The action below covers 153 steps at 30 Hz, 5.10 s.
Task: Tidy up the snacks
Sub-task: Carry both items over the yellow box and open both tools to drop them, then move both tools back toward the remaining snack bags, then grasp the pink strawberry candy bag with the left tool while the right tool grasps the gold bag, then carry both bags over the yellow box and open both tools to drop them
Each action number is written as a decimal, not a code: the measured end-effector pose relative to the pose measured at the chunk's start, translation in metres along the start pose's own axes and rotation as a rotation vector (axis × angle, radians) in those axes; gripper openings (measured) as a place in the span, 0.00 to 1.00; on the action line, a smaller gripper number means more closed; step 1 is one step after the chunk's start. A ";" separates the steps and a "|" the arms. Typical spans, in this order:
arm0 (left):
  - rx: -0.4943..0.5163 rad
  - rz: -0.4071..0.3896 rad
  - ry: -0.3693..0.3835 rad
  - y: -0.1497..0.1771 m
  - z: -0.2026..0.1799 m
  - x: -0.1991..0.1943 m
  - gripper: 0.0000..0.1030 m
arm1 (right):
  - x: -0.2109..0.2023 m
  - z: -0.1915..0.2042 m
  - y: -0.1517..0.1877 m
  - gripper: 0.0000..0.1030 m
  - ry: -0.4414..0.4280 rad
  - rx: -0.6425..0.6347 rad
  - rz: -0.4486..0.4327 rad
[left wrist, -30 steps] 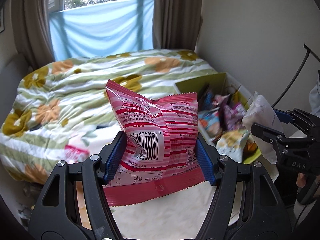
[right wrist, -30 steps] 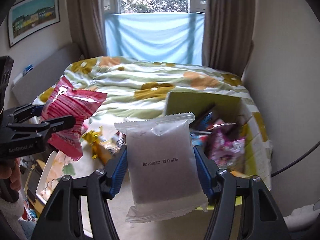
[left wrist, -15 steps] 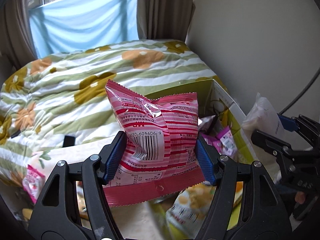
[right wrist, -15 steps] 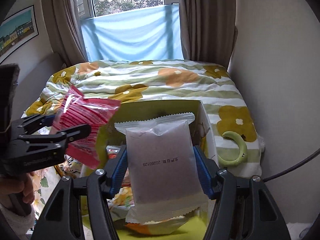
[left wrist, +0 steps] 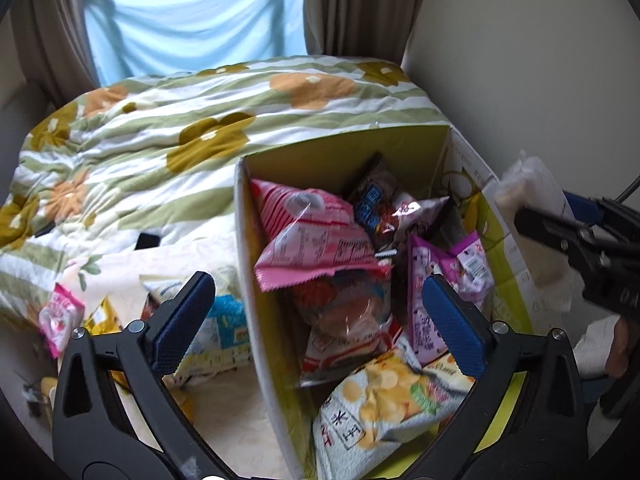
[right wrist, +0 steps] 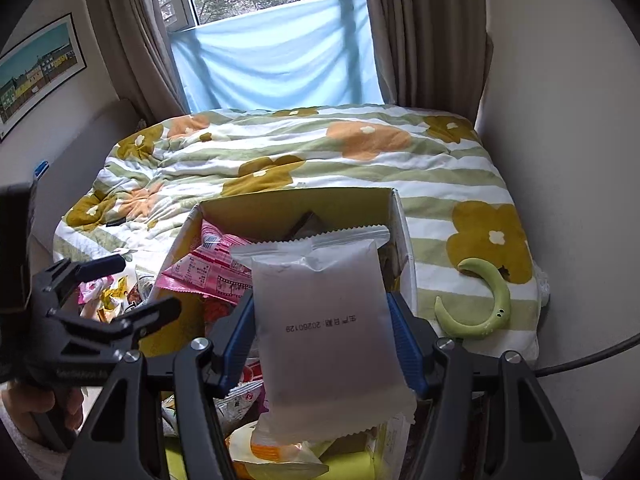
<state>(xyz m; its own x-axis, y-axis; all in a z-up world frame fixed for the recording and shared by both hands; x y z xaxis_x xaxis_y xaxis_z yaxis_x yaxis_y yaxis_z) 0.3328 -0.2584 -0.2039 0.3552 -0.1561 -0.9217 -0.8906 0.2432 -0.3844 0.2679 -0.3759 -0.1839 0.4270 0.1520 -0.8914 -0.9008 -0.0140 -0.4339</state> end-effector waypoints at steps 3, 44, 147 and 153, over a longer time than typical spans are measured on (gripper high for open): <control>-0.015 0.003 -0.017 0.004 0.003 -0.005 0.99 | 0.005 0.000 -0.006 0.57 -0.019 0.000 0.008; -0.065 -0.112 -0.057 0.048 0.008 -0.085 0.99 | -0.050 0.021 0.028 0.99 -0.022 0.014 -0.039; 0.043 0.221 -0.007 0.111 0.419 0.101 0.59 | 0.267 0.406 0.027 0.45 -0.014 -0.558 0.422; 0.000 0.181 -0.009 0.102 0.427 0.073 0.58 | 0.248 0.412 0.019 0.45 -0.053 -0.484 0.388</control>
<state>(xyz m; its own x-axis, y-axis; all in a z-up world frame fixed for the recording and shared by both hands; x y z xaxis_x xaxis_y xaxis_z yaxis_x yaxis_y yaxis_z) 0.3889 0.1636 -0.3329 0.1913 -0.1014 -0.9763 -0.9403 0.2663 -0.2119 0.3243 0.0691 -0.3596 0.0595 0.0949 -0.9937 -0.8468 -0.5223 -0.1006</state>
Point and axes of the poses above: each gripper's, at about its wrist camera, not at the fingertips, and x roughly the way its jaws point, z to its left, y to its underside, the point moved 5 cm from there along x, roughly the way its jaws point, and after that the axes turned 12 degrees about z, right-handed, at the moved point
